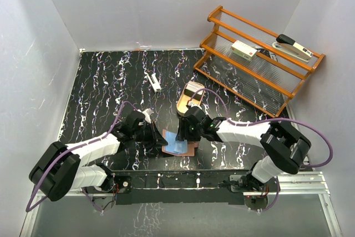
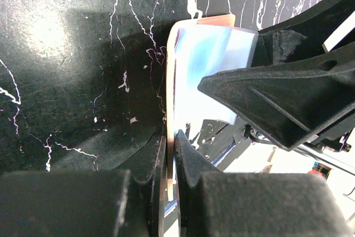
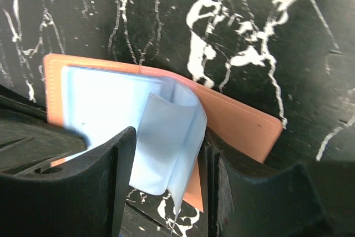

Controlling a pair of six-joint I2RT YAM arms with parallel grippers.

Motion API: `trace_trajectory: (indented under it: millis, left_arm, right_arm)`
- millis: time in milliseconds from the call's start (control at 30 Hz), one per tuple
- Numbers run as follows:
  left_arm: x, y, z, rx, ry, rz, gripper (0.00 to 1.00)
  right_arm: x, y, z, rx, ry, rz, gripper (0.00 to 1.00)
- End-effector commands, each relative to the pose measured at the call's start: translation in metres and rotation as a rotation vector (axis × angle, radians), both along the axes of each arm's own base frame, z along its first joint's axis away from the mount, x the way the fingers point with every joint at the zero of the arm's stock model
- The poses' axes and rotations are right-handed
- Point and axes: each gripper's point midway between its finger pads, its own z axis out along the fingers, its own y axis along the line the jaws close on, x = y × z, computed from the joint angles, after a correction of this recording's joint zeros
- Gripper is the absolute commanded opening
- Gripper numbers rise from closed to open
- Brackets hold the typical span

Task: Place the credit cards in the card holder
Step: Open the card holder at the center of the board.

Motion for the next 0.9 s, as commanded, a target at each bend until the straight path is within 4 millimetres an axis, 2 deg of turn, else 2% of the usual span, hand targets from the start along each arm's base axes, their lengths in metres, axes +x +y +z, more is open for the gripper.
trace_trajectory:
  millis: [0,67,233,400,467,567,733,867]
  left_arm:
    - [0.003,-0.003,0.019,-0.022,-0.046,-0.006,0.0]
    - [0.002,-0.003,0.023,-0.027,-0.048,-0.006,0.0]
    - [0.001,0.001,0.027,-0.017,-0.048,0.003,0.0]
    - [0.0,0.001,0.025,-0.016,-0.047,0.009,0.0]
    - [0.001,0.001,0.026,-0.018,-0.047,0.009,0.0]
    - [0.001,0.001,0.026,-0.015,-0.047,0.008,0.0]
    - [0.001,0.004,0.022,0.003,-0.042,0.017,0.0]
    - [0.0,0.007,0.017,0.024,-0.034,0.026,0.1]
  right_arm:
    - [0.009,-0.015,0.018,-0.065,-0.075,-0.04,0.46]
    - [0.008,-0.024,0.025,-0.089,-0.079,-0.056,0.46]
    - [0.005,-0.032,0.06,-0.058,-0.112,-0.081,0.5]
    - [0.006,-0.02,0.093,0.044,-0.156,-0.055,0.51]
    - [0.007,-0.012,0.098,0.081,-0.165,-0.037,0.48]
    - [0.005,0.0,0.093,0.116,-0.15,0.0,0.41]
    - [0.002,0.012,0.07,0.12,-0.104,0.031,0.32]
    - [0.001,0.012,0.04,0.074,-0.062,0.04,0.27]
